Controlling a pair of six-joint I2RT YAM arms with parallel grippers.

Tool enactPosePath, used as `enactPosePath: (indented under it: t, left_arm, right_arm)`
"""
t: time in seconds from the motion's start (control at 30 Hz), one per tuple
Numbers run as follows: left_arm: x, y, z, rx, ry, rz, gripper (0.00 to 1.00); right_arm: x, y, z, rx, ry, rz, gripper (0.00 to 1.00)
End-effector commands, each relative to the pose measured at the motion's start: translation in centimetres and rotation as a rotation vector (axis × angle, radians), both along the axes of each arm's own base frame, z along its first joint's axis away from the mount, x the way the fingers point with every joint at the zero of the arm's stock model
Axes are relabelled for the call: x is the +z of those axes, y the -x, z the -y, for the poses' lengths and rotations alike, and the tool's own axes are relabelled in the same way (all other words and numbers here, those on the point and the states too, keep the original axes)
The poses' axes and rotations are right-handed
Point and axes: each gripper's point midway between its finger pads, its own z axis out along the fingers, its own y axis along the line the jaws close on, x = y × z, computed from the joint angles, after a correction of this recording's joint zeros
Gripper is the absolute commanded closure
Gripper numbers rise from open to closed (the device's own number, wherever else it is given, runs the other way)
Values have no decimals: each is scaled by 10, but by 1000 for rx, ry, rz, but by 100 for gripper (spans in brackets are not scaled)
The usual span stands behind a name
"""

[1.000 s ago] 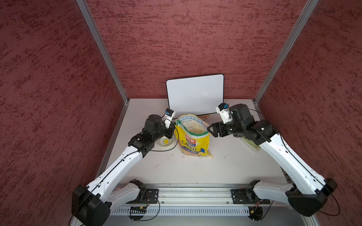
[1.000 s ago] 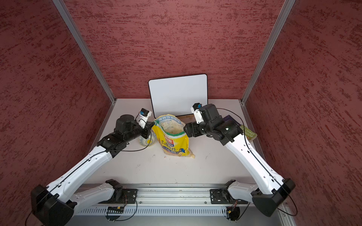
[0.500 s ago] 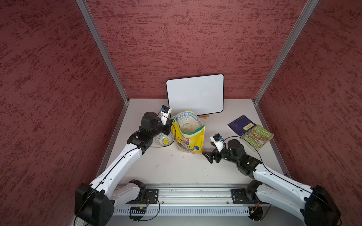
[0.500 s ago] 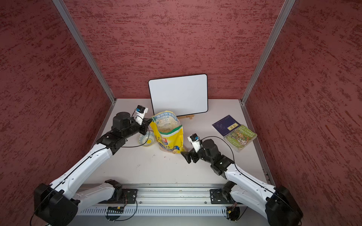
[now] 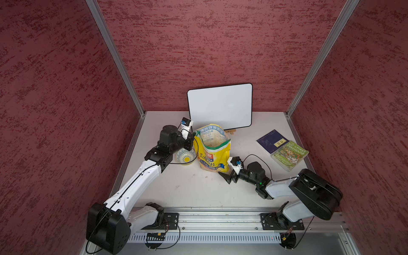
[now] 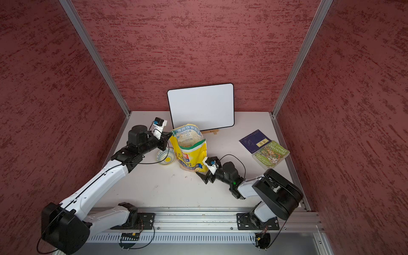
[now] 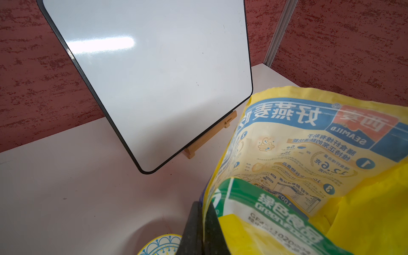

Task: Pour the oats into the breakfast bowl
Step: Pick up the oats bag from the center of the board.

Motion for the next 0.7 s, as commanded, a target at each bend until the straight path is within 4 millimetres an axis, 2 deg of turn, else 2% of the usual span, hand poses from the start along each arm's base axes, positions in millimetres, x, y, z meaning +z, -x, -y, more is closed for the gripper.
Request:
enactPosePath:
  t: [0.0,0.13,0.27,0.57,0.6,0.67]
  left_arm:
    - [33,-8,-1,8,52,113,100]
    - [32,-8,-1,7,51,109,100]
    - [30,-8,0,6,51,104,100]
    - [24,-6,0,-1,46,85,100]
    - [22,-6,0,0,46,80,95]
    - [20,-6,-4,26,44,78,77]
  right_arm:
    - [22,-2,-9,11,-113,116,1]
    - [3,-11,-20,10,-83,93,1]
    - [-6,-18,-26,4,-75,72,1]
    - [-7,-39,-38,-33,-85,83,1]
    - [-9,-40,-38,-37,-77,85,2]
    - [-15,-39,-36,-43,-64,79,4]
